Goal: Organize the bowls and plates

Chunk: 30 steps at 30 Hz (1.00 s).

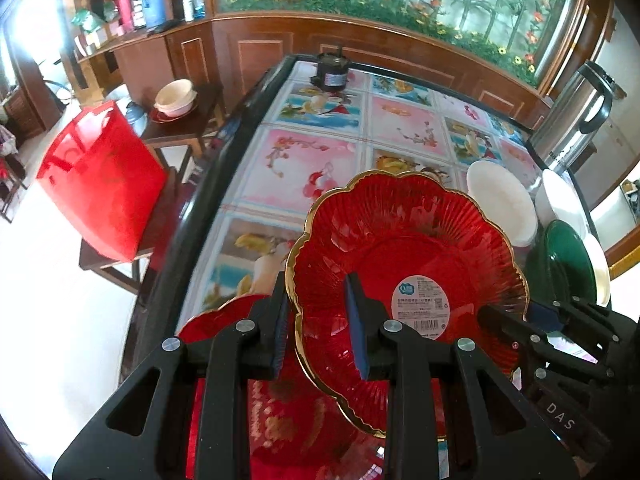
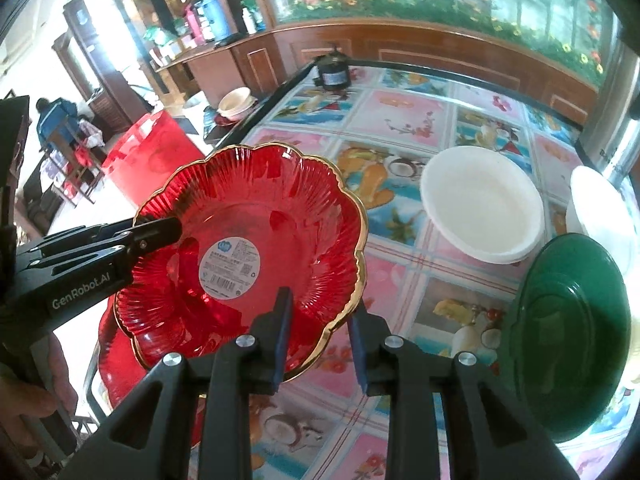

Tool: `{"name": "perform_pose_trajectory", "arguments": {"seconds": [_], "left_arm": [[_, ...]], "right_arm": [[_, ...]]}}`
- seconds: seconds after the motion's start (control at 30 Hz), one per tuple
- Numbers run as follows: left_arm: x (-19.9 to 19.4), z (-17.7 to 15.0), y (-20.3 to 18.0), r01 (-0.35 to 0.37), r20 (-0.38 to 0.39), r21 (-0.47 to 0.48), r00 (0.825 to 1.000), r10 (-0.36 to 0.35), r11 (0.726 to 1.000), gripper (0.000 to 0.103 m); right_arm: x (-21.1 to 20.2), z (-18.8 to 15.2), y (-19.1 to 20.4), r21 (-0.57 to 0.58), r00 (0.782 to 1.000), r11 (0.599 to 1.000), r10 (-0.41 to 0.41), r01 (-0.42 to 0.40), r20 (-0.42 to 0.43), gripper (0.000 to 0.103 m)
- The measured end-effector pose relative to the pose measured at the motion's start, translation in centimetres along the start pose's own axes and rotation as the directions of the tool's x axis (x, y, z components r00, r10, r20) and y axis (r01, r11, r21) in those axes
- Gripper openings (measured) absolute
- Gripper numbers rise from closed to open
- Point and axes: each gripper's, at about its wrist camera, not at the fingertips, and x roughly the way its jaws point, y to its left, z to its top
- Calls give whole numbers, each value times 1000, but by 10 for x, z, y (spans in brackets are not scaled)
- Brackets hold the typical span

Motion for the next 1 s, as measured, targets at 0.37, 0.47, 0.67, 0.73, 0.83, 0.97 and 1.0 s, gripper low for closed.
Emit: {"name": "perform_pose_trajectory", "arguments": {"seconds": [0.37, 0.47, 0.67, 0.73, 0.83, 0.97, 1.0], "left_arm": [[-21, -36, 34, -43, -10, -62, 999, 42, 997, 26], [-21, -45, 41, -51, -18, -73, 999, 50, 996, 26], [-14, -63, 56, -68, -52, -107, 997, 62, 992, 26], [-12, -68, 60, -74, -61, -113, 996, 68, 991, 26], [-11, -72, 64, -76, -69, -126, 995, 68, 989, 26], [-9, -77, 65, -79, -76, -131, 995, 70, 988, 26], [-7, -79, 65, -80, -80, -129, 994, 70, 988, 26]], "right_arm": [[3, -15, 38, -86, 998, 995, 47, -50, -36, 30], [7, -20, 47, -103, 998, 993, 49, -54, -49, 30], [17, -33, 62, -133, 994, 989, 61, -72, -88, 30], [20, -37, 67, -140, 993, 987, 61, -75, -99, 30], [25, -42, 72, -145, 992, 986, 63, -79, -112, 30], [28, -45, 75, -149, 991, 986, 59, -78, -124, 30], [29, -45, 75, -151, 990, 986, 56, -75, -127, 31]]}}
